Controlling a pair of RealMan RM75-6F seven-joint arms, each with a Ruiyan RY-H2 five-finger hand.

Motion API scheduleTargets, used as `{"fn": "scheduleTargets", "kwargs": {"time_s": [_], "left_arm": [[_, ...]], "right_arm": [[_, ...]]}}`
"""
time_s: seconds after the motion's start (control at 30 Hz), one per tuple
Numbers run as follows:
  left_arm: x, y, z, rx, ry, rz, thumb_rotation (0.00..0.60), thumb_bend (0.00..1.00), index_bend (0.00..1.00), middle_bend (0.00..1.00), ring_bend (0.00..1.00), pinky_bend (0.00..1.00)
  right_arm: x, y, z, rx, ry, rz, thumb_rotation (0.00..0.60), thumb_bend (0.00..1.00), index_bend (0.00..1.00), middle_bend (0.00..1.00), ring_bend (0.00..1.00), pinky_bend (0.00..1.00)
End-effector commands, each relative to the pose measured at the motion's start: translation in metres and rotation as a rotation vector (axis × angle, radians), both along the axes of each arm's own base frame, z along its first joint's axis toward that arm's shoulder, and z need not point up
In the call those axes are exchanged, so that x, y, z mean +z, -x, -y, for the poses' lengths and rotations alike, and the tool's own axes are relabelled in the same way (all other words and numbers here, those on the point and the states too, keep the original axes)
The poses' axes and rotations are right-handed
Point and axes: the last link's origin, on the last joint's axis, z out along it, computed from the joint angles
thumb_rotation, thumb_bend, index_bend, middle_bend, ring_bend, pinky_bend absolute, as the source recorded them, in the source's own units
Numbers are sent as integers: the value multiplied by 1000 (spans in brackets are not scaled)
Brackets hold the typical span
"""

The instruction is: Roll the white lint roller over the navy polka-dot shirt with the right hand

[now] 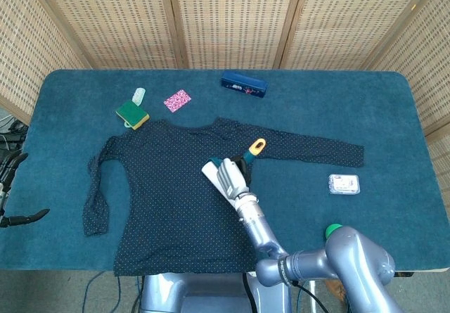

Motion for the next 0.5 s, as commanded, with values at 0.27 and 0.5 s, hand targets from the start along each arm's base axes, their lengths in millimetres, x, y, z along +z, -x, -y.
{"fn": "scheduleTargets", "kwargs": {"time_s": [0.27,0.5], "left_arm": [[0,0,0,5,1,-2,600,0,0,0,0,0],[-1,0,-1,8,4,-6,600,0,0,0,0,0]], "right_arm": [[-21,-30,-48,121,-84,11,600,779,692,1000,1000,1000],[-27,-40,-74,179,-132,8,600,780,696,1000,1000,1000]]}}
